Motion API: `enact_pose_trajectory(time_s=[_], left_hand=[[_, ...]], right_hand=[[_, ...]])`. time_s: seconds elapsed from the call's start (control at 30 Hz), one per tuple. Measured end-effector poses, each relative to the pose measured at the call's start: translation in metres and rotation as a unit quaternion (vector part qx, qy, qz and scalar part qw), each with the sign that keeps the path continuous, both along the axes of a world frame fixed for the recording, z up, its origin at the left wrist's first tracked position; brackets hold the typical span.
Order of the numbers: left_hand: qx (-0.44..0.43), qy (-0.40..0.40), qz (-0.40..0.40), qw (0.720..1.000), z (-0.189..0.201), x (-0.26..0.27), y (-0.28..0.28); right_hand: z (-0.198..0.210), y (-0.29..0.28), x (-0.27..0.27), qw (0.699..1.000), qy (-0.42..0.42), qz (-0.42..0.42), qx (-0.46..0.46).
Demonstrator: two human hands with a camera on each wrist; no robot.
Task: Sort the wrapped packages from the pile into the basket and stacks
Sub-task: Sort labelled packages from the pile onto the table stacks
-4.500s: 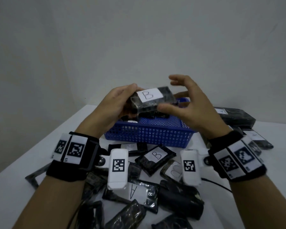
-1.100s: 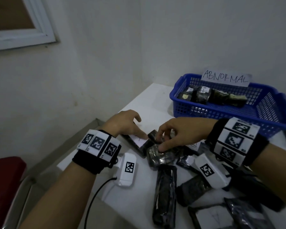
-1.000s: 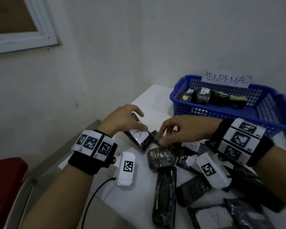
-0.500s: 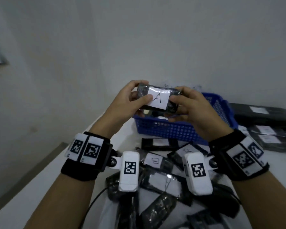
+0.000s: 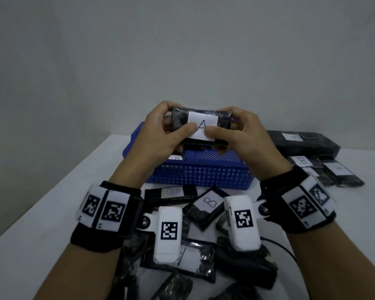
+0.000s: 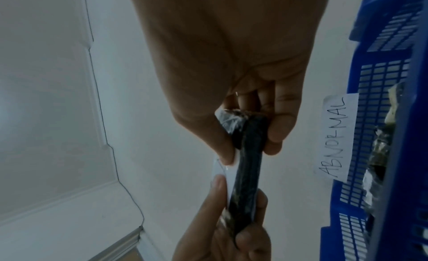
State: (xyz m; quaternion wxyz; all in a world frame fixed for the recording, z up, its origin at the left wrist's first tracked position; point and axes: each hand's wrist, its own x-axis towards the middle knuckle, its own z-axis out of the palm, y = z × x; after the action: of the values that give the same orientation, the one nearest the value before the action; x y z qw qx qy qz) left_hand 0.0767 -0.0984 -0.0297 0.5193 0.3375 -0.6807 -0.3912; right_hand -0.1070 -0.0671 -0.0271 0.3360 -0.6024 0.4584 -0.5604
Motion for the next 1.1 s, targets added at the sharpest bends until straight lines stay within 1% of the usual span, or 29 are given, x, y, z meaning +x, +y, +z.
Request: enact_pose_trajectory(time_s=[0.07, 0.17, 0.23, 0.27, 0.33, 0.43, 0.5, 0.6, 0.7, 0.77, 0.83, 0.9, 0.97, 1.03, 1.1], left_hand=[[-0.006, 0.0, -0.007, 1.0, 0.002, -0.001, 0.0], [0.002, 0.02, -0.042, 0.999, 0.004, -0.001, 0.002], [-0.001, 0.033, -0.045, 0.998, 0.005, -0.001, 0.002], [-0.009, 0.032, -0.041, 0.999, 0.005, 0.0, 0.002], [-0.021, 0.02, -0.046, 0.999, 0.005, 0.001, 0.0], [-0.026, 0.017, -0.058, 0.998, 0.002, 0.003, -0.002], [-0.031, 0.01, -0.054, 0.998, 0.002, 0.002, -0.002], [-0.038, 0.003, -0.049, 0.998, 0.0, -0.001, -0.001], [-0.036, 0.02, -0.034, 0.999, -0.001, -0.004, -0.003], [-0.015, 0.027, -0.018, 0.999, -0.001, -0.005, -0.004], [0.018, 0.029, -0.022, 0.999, 0.0, -0.005, -0.005], [0.022, 0.039, -0.035, 0.998, 0.0, -0.003, -0.007], [0.006, 0.045, -0.043, 0.998, -0.001, 0.001, -0.008], [-0.014, 0.031, -0.058, 0.998, -0.003, 0.003, -0.008], [-0.02, 0.012, -0.066, 0.998, -0.005, 0.003, -0.007]], right_hand=[[0.0, 0.002, -0.002, 1.0, 0.002, 0.004, -0.003], [-0.001, 0.003, -0.004, 0.999, 0.022, 0.008, -0.042], [-0.001, 0.003, -0.003, 0.997, 0.032, 0.018, -0.062], [0.0, 0.003, -0.003, 0.998, 0.027, 0.023, -0.059], [0.002, 0.004, -0.001, 0.999, 0.011, 0.029, -0.016], [0.0, 0.001, 0.001, 0.996, 0.008, 0.028, 0.083], [-0.003, -0.001, 0.003, 0.994, -0.013, 0.028, 0.104], [-0.005, -0.004, 0.005, 0.997, -0.042, 0.011, 0.068], [-0.008, -0.006, 0.007, 0.997, -0.07, 0.02, 0.035], [-0.007, -0.005, 0.005, 0.995, -0.09, 0.034, 0.012], [-0.005, -0.003, 0.003, 0.994, -0.095, 0.049, -0.004], [-0.003, -0.003, 0.001, 0.992, -0.109, 0.064, 0.001], [-0.002, -0.003, 0.002, 0.987, -0.144, 0.075, 0.02], [-0.003, -0.004, 0.003, 0.984, -0.161, 0.064, 0.032], [-0.006, -0.005, 0.002, 0.985, -0.16, 0.046, 0.04]])
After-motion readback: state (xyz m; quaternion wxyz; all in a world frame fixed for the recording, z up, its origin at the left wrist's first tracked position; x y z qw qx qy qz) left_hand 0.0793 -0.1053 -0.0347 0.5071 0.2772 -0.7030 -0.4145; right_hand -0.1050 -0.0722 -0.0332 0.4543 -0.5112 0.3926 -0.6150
